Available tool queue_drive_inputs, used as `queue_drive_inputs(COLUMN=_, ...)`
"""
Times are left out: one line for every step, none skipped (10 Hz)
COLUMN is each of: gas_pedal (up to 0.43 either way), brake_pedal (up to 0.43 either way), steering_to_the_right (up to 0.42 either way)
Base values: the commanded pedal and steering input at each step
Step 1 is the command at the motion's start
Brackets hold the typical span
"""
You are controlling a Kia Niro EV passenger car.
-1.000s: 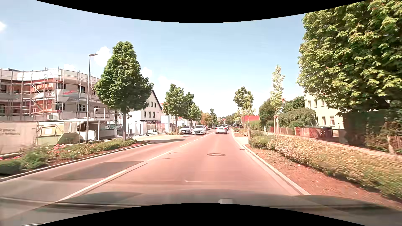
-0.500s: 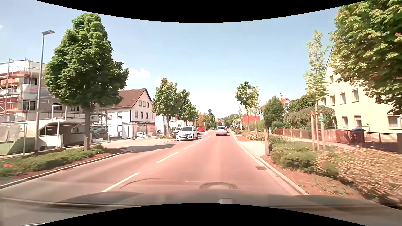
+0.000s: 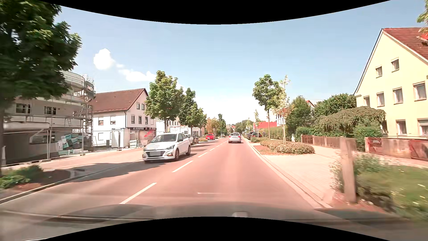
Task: Follow the waypoints while adhering to traffic rules and regulations
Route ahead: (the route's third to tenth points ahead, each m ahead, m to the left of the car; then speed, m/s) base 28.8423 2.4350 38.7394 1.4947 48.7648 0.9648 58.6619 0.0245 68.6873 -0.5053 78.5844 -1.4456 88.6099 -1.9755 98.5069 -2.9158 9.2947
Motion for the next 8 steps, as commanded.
queue_drive_inputs(gas_pedal=0.169, brake_pedal=0.0, steering_to_the_right=0.016)
queue_drive_inputs(gas_pedal=0.169, brake_pedal=0.0, steering_to_the_right=0.016)
queue_drive_inputs(gas_pedal=0.169, brake_pedal=0.0, steering_to_the_right=0.016)
queue_drive_inputs(gas_pedal=0.169, brake_pedal=0.0, steering_to_the_right=0.016)
queue_drive_inputs(gas_pedal=0.169, brake_pedal=0.0, steering_to_the_right=0.016)
queue_drive_inputs(gas_pedal=0.169, brake_pedal=0.0, steering_to_the_right=0.016)
queue_drive_inputs(gas_pedal=0.169, brake_pedal=0.0, steering_to_the_right=0.016)
queue_drive_inputs(gas_pedal=0.169, brake_pedal=0.0, steering_to_the_right=0.016)
